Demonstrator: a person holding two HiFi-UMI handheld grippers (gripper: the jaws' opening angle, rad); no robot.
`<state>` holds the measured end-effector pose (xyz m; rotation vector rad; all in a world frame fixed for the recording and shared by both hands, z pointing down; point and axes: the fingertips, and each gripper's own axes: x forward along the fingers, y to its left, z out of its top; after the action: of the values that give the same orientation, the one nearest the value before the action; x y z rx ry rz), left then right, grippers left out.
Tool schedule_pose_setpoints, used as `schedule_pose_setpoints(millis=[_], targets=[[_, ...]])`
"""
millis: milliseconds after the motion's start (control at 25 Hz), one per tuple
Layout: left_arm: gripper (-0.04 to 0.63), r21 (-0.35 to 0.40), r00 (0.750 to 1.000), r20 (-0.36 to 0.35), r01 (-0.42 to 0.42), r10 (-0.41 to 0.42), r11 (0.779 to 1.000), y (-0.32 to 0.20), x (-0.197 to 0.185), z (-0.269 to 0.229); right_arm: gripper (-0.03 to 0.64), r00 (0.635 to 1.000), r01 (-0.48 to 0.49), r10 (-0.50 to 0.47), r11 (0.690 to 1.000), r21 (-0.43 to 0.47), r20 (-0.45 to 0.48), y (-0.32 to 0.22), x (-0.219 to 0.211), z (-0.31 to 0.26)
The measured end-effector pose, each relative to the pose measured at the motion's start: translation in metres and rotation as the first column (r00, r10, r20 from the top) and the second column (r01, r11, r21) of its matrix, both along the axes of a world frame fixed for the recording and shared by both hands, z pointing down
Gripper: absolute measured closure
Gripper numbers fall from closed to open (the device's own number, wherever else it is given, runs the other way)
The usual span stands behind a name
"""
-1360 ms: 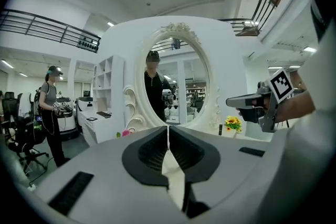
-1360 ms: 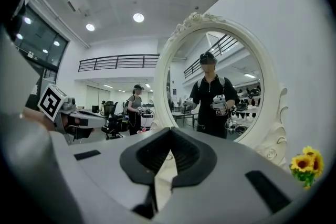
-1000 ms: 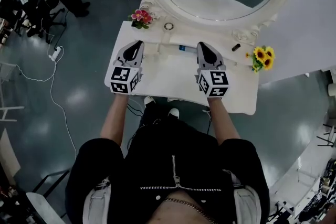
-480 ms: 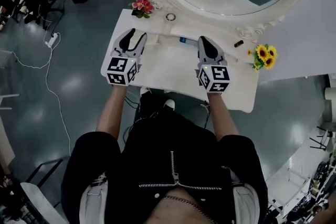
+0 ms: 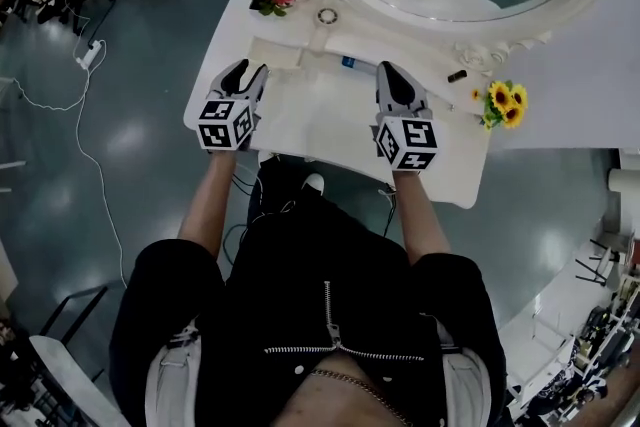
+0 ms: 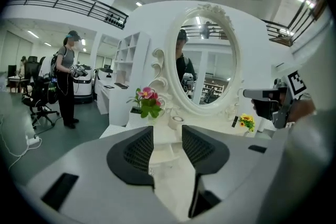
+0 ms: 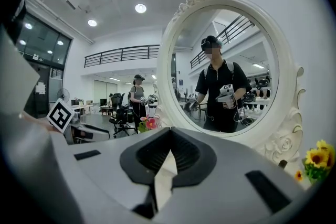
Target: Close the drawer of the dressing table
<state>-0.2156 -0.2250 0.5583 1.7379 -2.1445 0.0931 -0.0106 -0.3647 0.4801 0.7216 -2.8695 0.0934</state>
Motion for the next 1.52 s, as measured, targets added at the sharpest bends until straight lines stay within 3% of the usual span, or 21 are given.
schedule_pose_setpoints(millis=[240, 400, 600, 800, 1000, 1200, 1360, 1520], targets=[[0.417, -0.083, 0.989, -0.144, 0.029, -0.041, 0.996, 0.003, -0.006, 0.062, 0.614, 1.0, -0.011, 0.011, 1.0, -0.015, -0.02, -0.002, -0.001, 0.008], [0.419, -0.11, 0.953, -0.283, 0.079, -0.107, 0.991, 0.003, -0.018, 0.098, 0.614, 0.999, -0.023, 0.023, 0.999, -0.022, -0.035, -0.006, -0.001, 0.014], [0.419, -0.154, 0.921, -0.368, 0.076, -0.129, 0.985, -0.009, -0.023, 0.131, 0.614, 0.998, -0.051, 0.049, 0.998, -0.034, -0.049, -0.017, -0.001, 0.019], [0.419, -0.205, 0.871, -0.466, 0.067, -0.158, 0.976, -0.019, -0.025, 0.161, 0.614, 0.995, -0.074, 0.072, 0.996, -0.039, -0.062, -0.029, -0.004, 0.021], [0.419, -0.239, 0.837, -0.518, 0.06, -0.179, 0.969, -0.025, -0.024, 0.182, 0.614, 0.993, -0.099, 0.095, 0.994, -0.047, -0.071, -0.041, -0.003, 0.024], [0.459, -0.242, 0.822, -0.542, 0.048, -0.176, 0.969, -0.029, -0.022, 0.19, 0.614, 0.992, -0.109, 0.105, 0.992, -0.057, -0.077, -0.043, -0.002, 0.028], [0.487, -0.237, 0.826, -0.54, 0.037, -0.163, 0.971, -0.031, -0.02, 0.189, 0.614, 0.991, -0.113, 0.108, 0.992, -0.061, -0.08, -0.043, -0.001, 0.03], [0.488, -0.23, 0.845, -0.511, 0.038, -0.154, 0.972, -0.032, -0.021, 0.185, 0.614, 0.99, -0.118, 0.113, 0.991, -0.061, -0.079, -0.046, 0.001, 0.03]])
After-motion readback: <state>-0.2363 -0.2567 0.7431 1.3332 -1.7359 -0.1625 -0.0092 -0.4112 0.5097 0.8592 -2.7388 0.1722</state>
